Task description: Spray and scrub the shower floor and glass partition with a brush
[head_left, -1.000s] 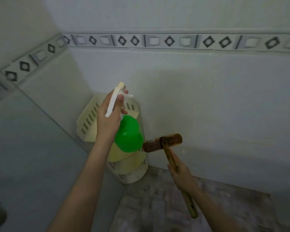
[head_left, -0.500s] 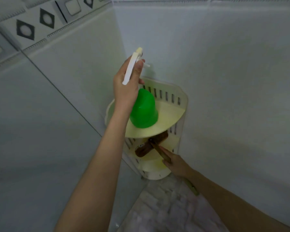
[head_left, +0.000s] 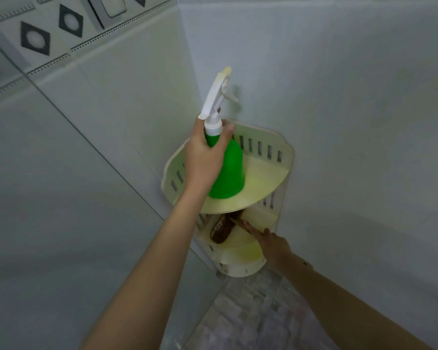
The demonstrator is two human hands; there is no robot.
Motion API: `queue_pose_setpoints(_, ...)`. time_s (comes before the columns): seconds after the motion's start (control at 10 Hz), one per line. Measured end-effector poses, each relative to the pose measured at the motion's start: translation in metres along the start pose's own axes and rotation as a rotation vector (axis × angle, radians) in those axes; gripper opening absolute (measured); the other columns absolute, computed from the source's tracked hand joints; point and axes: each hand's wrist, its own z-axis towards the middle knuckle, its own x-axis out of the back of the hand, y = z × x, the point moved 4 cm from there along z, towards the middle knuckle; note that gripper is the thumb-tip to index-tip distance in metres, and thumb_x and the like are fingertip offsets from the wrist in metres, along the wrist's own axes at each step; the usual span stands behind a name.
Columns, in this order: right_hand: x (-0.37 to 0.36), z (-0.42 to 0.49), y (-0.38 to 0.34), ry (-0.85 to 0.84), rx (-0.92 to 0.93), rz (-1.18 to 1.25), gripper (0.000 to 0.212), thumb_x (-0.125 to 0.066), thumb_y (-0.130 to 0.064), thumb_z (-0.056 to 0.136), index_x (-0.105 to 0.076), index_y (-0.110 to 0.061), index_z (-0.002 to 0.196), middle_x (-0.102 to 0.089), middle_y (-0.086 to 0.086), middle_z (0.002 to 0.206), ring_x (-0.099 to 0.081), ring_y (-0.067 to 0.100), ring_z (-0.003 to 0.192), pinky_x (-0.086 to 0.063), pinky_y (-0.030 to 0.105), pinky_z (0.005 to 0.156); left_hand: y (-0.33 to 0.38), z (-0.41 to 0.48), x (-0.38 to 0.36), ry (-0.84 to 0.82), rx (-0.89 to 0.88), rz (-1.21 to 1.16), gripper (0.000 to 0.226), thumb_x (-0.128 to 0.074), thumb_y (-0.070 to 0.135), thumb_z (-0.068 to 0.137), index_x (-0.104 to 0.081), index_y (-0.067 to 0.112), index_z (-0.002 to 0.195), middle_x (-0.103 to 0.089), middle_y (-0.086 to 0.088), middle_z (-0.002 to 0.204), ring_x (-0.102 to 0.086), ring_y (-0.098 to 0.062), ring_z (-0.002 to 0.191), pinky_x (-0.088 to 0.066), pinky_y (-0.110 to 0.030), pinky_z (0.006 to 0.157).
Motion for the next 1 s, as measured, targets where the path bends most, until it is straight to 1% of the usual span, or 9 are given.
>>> queue_pose_setpoints(0.1,-0.008,0.001,0.002,0.003,-0.016,-0.07,0.08,-0.032,-0.01,0.1,0.024,-0.048,0.143,-0.048,0.015,0.123,-0.064,0.029,0.089,-0.05,0.038,0.068,-0.019,-0.012,-0.003,0.009,-0.044,0.086,0.027,-0.063,0.039,0.097,-0.053,0.028,0.119,-0.065,0.017,0.099,-0.062,0.004,0.091,-0.054,-0.037,0.089)
queue_pose_setpoints(0.2,-0.014,0.01,0.002,0.058,-0.016,-0.112,0.086,-0.032,-0.01,0.101,0.039,-0.048,0.132,-0.031,0.021,0.143,-0.063,0.028,0.094,-0.05,0.037,0.067,-0.026,-0.007,-0.002,0.015,-0.109,0.141,0.037,-0.057,0.046,0.096,-0.051,0.02,0.121,-0.07,0.002,0.107,-0.065,-0.019,0.101,-0.05,-0.055,0.098)
queue_pose_setpoints(0.3,-0.006,0.019,-0.004,0.057,-0.012,-0.11,0.083,-0.031,-0.006,0.1,0.028,-0.051,0.138,-0.023,0.022,0.148,-0.056,0.032,0.105,-0.053,0.04,0.074,-0.028,0.003,-0.001,-0.013,-0.136,0.159,0.032,-0.055,0.049,0.096,-0.046,0.028,0.118,-0.07,0.002,0.108,-0.066,-0.024,0.105,-0.047,-0.061,0.1)
queue_pose_setpoints(0.4,-0.002,0.029,-0.014,0.109,0.0,-0.141,0.091,-0.032,-0.007,0.101,0.046,-0.049,0.124,-0.028,0.021,0.142,-0.054,0.03,0.102,-0.051,0.036,0.071,-0.032,0.015,-0.001,-0.02,-0.171,0.16,0.033,-0.055,0.047,0.097,-0.047,0.024,0.12,-0.065,0.011,0.099,-0.066,-0.026,0.102,-0.047,-0.063,0.097)
queue_pose_setpoints(0.5,-0.005,0.033,-0.018,0.11,-0.034,-0.141,0.089,-0.034,-0.007,0.1,0.042,-0.048,0.125,-0.033,0.019,0.137,-0.052,0.03,0.102,-0.051,0.036,0.071,-0.032,0.025,-0.001,-0.006,-0.187,0.177,0.04,-0.056,0.043,0.098,-0.051,0.012,0.122,-0.061,0.014,0.096,-0.064,-0.027,0.101,-0.046,-0.062,0.098)
queue_pose_setpoints(0.6,-0.001,0.032,-0.019,0.072,-0.06,-0.166,0.088,-0.035,-0.01,0.099,0.037,-0.05,0.131,-0.033,0.017,0.136,-0.046,0.032,0.109,-0.05,0.038,0.071,-0.037,0.028,-0.003,-0.017,-0.16,0.185,0.047,-0.052,0.048,0.097,-0.051,0.012,0.128,-0.069,0.001,0.111,-0.064,-0.027,0.108,-0.045,-0.06,0.101)
queue_pose_setpoints(0.8,0.02,-0.003,-0.003,-0.018,-0.052,-0.167,0.071,-0.035,-0.017,0.101,0.012,-0.036,0.151,-0.021,0.017,0.15,-0.034,0.035,0.129,-0.045,0.043,0.091,-0.043,-0.003,0.001,-0.036,-0.079,0.13,0.058,-0.046,0.038,0.102,-0.039,0.012,0.154,-0.053,-0.009,0.149,-0.049,-0.027,0.137,-0.039,-0.056,0.113)
queue_pose_setpoints(0.9,0.039,-0.052,0.009,-0.005,-0.065,-0.114,0.059,-0.03,-0.025,0.104,0.002,-0.026,0.154,-0.017,0.017,0.155,-0.031,0.034,0.136,-0.04,0.043,0.102,-0.03,-0.037,0.012,-0.103,-0.06,0.141,0.06,-0.041,0.037,0.104,-0.032,0.013,0.158,-0.04,-0.009,0.161,-0.037,-0.025,0.148,-0.029,-0.052,0.122)
queue_pose_setpoints(1.0,0.073,-0.092,0.018,0.054,-0.176,0.001,0.057,-0.029,-0.028,0.104,-0.004,-0.021,0.155,-0.018,0.014,0.157,-0.028,0.032,0.138,-0.037,0.044,0.106,-0.015,-0.059,0.015,-0.187,-0.087,0.149,0.058,-0.039,0.034,0.104,-0.034,0.009,0.157,-0.035,-0.011,0.164,-0.032,-0.024,0.152,-0.023,-0.038,0.125)
